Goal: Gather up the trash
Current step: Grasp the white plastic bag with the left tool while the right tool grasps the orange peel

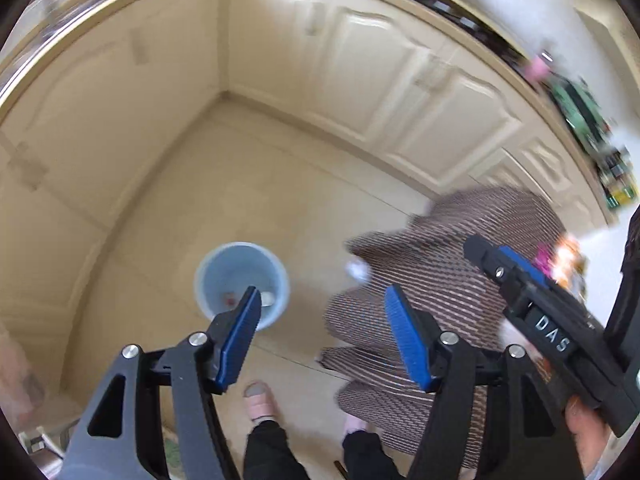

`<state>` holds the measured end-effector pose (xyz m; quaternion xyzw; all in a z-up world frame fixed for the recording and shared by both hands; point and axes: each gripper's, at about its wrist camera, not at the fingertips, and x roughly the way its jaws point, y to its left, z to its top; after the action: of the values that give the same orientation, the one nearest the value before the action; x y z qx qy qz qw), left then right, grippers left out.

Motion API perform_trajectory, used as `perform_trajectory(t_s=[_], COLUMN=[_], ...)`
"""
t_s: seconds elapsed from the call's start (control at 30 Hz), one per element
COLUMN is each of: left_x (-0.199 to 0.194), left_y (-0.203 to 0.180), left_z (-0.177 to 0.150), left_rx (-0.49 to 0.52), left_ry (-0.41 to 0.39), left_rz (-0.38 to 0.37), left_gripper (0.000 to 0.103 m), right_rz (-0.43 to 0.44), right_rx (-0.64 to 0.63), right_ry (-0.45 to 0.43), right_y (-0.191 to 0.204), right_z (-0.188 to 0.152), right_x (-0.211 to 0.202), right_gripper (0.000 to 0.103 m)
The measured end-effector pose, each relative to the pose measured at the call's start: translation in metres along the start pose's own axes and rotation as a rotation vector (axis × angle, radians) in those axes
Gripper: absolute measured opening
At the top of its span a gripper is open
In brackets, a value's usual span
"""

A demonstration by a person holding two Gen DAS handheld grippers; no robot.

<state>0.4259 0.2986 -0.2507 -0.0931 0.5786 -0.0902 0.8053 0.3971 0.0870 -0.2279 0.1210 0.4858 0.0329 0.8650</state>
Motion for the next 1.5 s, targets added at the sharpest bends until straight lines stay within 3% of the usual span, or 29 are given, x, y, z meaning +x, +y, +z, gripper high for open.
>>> perform_trajectory(t_s=[0.3,0.37,0.63,0.8,0.83,0.87,1.03,1.1,1.23,1.5], left_x=[0.046,0.063,0.110,0.119,0.120,0.122,0.115,0.110,0.097,0.075], left_y=[-0.173,-0.190,-0.215,-0.223,-0.225,-0.227,-0.227,-0.219,-0.206,-0.197], left_z=[-0.048,-0.057,-0.078,-0.081,-0.079,-0.078,-0.077,-0.074,-0.070,-0.062], left_rx=[0.187,0.186,0.175,0.181,0.186,0.193,0.205,0.183,0.175,0.166], left_ry=[0.102,0.131,0.168,0.148,0.145,0.144,0.126,0.126,0.113,0.079], left_rz=[-0.175,-0.154,-0.083,-0.094,-0.099,-0.119,-0.144,-0.174,-0.203,-0.283], left_gripper=[0.067,0.067,0.067,0.066,0.062,0.047,0.031,0.001,0.001,0.000], right_rz=[-0.180,-0.199,-0.170,-0.104,-0.088,-0.077,-0.034,-0.026,-0.002,-0.074], right_rx=[0.114,0.158,0.274,0.310,0.318,0.322,0.357,0.351,0.347,0.281], right_ry=[-0.075,-0.060,-0.001,0.047,0.054,0.058,0.076,0.084,0.088,0.067], right_y=[-0.148,-0.182,-0.249,-0.258,-0.258,-0.258,-0.259,-0.257,-0.254,-0.231], right_z=[-0.030,-0.041,-0.072,-0.081,-0.081,-0.081,-0.076,-0.073,-0.070,-0.069], right_x=[-0.084,-0.089,-0.081,-0.062,-0.059,-0.055,-0.039,-0.032,-0.026,-0.047], right_gripper=[0.056,0.056,0.056,0.056,0.056,0.056,0.055,0.047,0.030,0.012])
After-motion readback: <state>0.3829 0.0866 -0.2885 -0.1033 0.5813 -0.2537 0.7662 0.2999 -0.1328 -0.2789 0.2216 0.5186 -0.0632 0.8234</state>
